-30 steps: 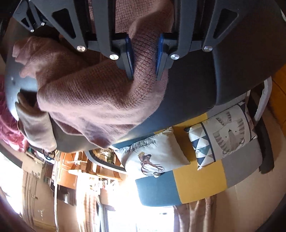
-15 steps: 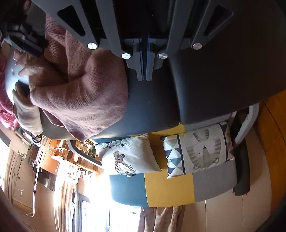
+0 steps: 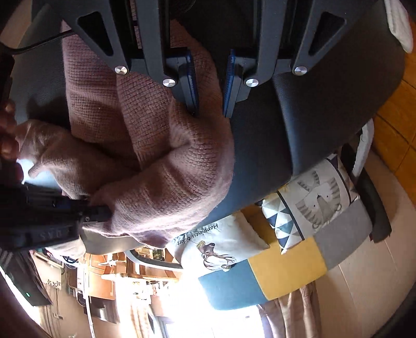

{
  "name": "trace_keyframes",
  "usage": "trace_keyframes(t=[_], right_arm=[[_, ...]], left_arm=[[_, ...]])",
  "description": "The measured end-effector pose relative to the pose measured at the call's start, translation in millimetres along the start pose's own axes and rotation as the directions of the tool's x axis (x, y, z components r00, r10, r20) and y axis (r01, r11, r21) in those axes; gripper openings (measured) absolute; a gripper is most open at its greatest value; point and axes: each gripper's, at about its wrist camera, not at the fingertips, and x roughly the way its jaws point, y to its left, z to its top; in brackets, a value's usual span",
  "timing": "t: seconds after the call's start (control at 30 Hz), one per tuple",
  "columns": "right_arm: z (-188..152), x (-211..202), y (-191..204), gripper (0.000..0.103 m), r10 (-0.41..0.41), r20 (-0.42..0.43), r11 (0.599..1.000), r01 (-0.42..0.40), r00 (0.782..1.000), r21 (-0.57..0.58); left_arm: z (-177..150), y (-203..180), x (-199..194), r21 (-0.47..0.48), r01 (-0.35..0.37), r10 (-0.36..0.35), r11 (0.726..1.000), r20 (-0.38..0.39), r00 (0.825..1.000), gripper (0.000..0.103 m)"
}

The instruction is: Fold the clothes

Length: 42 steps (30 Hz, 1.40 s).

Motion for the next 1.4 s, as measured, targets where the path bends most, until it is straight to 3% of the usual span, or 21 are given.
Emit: trace_keyframes(t=[0.2,0.4,0.5,0.7,0.87,0.97,1.0,1.07,1.17,1.27,1.4], right_arm=[[-3,-7,59,0.015,0.088,-0.014,0.985,-0.089,0.996,-0.151],[-23,5,131,0.015,0.213,-0.077,0.939,-0.226,0.974,-0.258],[-40,17,175,0.015,0.268,-0.134,0.896,-0.298,0.954,-0.329],[-88,49,259,0.015,0.366,-0.332,0.785,-0.480,0.869,-0.392],[-138,72,299,0.015,0.391,-0.503,0.711,-0.600,0.771,-0.366],[-159,75,298,0.021,0.352,-0.545,0.712,-0.596,0.761,-0.372],[-165,73,296,0.023,0.343,-0.553,0.712,-0.594,0.760,-0.375],[-166,56,280,0.039,0.352,-0.526,0.713,-0.586,0.774,-0.385],[-158,22,244,0.054,0.382,-0.426,0.724,-0.552,0.820,-0.413],[-140,-7,198,0.066,0.369,-0.291,0.785,-0.464,0.883,-0.411],[-118,-12,147,0.070,0.304,-0.236,0.879,-0.368,0.923,-0.305]], left_arm=[[-10,27,-1,-0.093,0.077,-0.080,0.993,-0.026,0.996,0.018],[-46,73,-23,-0.223,0.192,-0.193,0.956,0.021,0.981,0.018],[-65,97,-38,-0.271,0.147,-0.143,0.951,0.034,0.989,0.018],[-99,147,-69,-0.367,0.038,-0.021,0.929,0.052,0.998,0.018],[-120,180,-86,-0.436,-0.023,0.046,0.900,0.042,0.998,0.018],[-133,192,-89,-0.471,-0.038,0.054,0.881,0.020,0.998,0.018],[-136,195,-88,-0.481,-0.038,0.051,0.876,0.014,0.999,0.018],[-143,201,-87,-0.496,-0.027,0.032,0.868,0.002,0.999,0.018],[-146,203,-89,-0.494,-0.042,0.043,0.868,-0.011,0.999,0.018],[-145,196,-96,-0.470,-0.036,0.048,0.882,0.013,0.999,0.018],[-134,195,-84,-0.436,-0.040,0.054,0.899,0.019,0.998,0.018]])
